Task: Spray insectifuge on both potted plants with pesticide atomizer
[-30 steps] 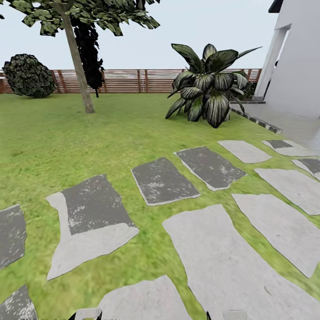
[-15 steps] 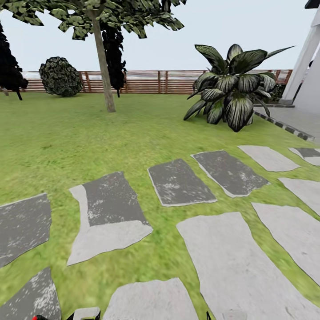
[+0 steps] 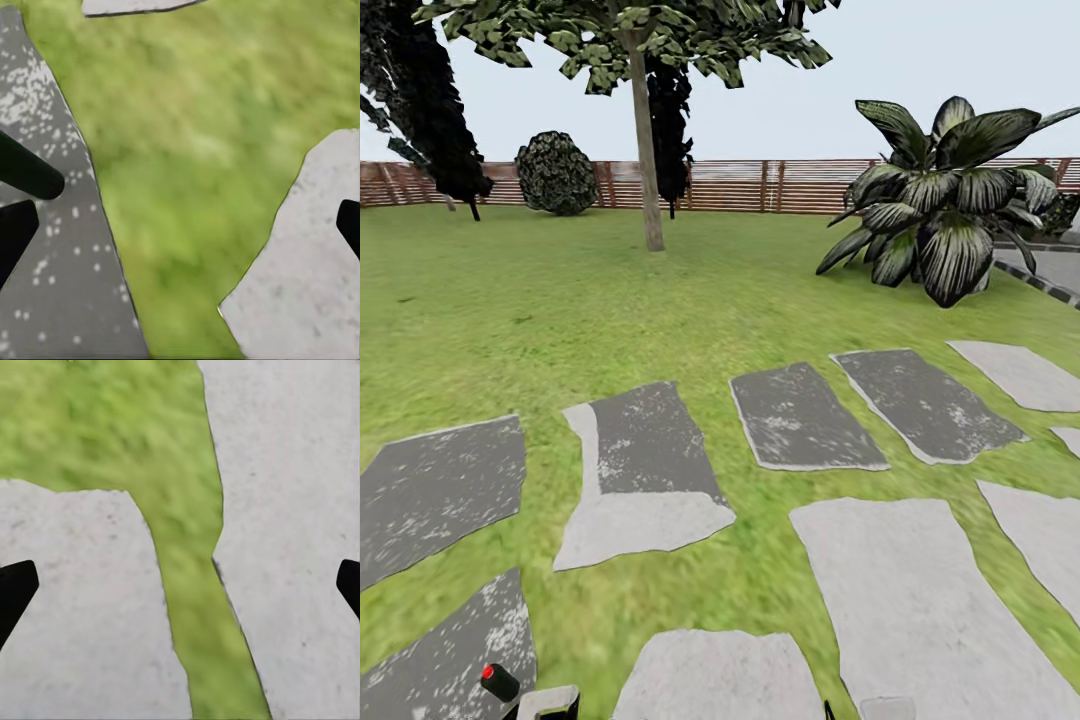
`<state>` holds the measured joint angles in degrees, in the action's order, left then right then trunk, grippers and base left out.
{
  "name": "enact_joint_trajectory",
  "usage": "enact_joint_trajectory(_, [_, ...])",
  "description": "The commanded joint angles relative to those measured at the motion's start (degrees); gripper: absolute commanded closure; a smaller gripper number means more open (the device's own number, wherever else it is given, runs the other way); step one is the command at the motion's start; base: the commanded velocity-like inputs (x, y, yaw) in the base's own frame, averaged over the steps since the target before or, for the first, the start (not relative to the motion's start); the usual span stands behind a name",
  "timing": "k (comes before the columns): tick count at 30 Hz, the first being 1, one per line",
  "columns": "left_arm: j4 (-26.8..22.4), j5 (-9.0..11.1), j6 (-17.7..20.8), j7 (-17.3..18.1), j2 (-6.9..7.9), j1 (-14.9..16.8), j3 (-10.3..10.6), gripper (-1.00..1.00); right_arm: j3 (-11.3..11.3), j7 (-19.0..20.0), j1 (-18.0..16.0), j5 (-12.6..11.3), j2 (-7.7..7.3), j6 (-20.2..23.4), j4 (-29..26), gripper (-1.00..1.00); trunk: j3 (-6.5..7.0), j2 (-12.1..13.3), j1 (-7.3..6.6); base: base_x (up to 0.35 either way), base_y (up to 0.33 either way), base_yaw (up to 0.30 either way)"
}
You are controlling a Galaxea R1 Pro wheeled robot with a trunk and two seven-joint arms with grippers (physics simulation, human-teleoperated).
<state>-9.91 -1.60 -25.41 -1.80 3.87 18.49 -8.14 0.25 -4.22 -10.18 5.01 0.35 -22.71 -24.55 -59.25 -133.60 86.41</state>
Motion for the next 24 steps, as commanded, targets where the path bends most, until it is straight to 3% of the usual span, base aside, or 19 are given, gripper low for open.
enact_joint_trajectory(1, [0.1,0.3,-0.2,-0.4,-0.01,0.1,-0.2,-1.0,0.0,-0.4,0.0,0.5,0.01,-0.1,0.0,-1.0,-0.05,0.0,-0.01,0.0,0.0,0.279])
enact_joint_trajectory(11, [0.1,0.5,-0.9,-0.5,-0.09,0.0,0.3,-1.0,0.0,-0.4,0.0,0.5,0.01,-0.1,0.0,-1.0,-0.05,0.0,-0.01,0.021,-0.014,0.279])
enact_joint_trajectory(24, [0.5,0.5,-1.0,-0.6,-0.26,0.0,0.4,-1.0,0.1,-0.4,0.0,0.5,0.08,-0.1,0.1,-1.0,-0.05,0.0,-0.01,0.195,-0.208,0.279])
